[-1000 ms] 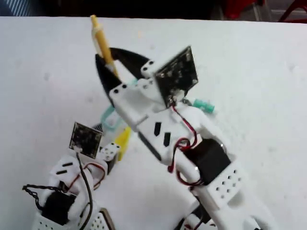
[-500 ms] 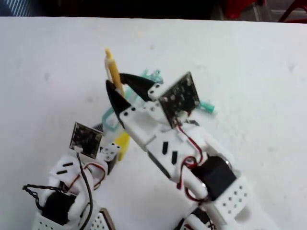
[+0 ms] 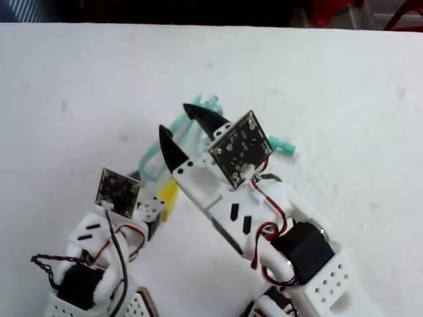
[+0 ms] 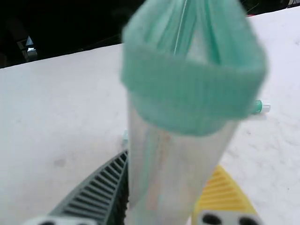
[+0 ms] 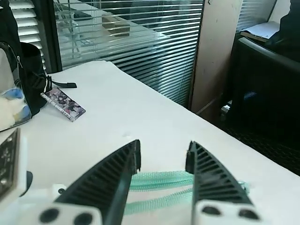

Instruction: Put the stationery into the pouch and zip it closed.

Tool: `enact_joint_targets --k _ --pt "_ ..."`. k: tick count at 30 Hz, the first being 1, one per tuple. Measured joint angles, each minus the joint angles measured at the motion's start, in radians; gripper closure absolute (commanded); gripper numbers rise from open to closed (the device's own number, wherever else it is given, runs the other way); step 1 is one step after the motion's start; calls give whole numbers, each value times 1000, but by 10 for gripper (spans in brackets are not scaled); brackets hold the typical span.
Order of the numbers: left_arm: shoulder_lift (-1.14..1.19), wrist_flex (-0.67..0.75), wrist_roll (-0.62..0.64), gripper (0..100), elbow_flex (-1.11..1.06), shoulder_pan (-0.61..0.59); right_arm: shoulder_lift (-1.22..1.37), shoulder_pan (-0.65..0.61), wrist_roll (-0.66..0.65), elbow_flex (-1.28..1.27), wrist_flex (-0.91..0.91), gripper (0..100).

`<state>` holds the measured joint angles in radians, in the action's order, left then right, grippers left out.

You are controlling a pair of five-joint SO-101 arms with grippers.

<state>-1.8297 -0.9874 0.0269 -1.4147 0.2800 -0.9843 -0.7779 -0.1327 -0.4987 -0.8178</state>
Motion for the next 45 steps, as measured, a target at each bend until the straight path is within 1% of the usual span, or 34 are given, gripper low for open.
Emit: enact_joint_targets --k 11,13,17,20,24,26,30,33,37,40,45 --pt "0 0 0 814 -5 0 -3 0 0 0 0 850" --pt "0 0 0 849 -5 0 -3 0 -3 0 0 850" --pt "0 0 0 978 -5 0 -3 0 -3 0 0 850" --pt "0 0 -17 976 -5 0 -3 23 -3 5 -11 850" --pt "6 8 -74 977 -6 -6 -5 115 -3 49 -17 850" --pt "15 21 -63 977 -6 -43 -5 183 -3 57 -17 850" --pt "17 51 3 977 -8 -178 18 298 -17 58 -18 851" --pt "17 55 91 977 -8 -308 112 319 -103 58 -18 851" --pt "17 55 186 977 -8 -456 324 319 -209 66 -18 850" --pt "17 55 210 977 -8 -482 523 298 -247 107 -18 848" --pt "17 57 212 977 -8 -486 830 259 -255 253 -63 848"
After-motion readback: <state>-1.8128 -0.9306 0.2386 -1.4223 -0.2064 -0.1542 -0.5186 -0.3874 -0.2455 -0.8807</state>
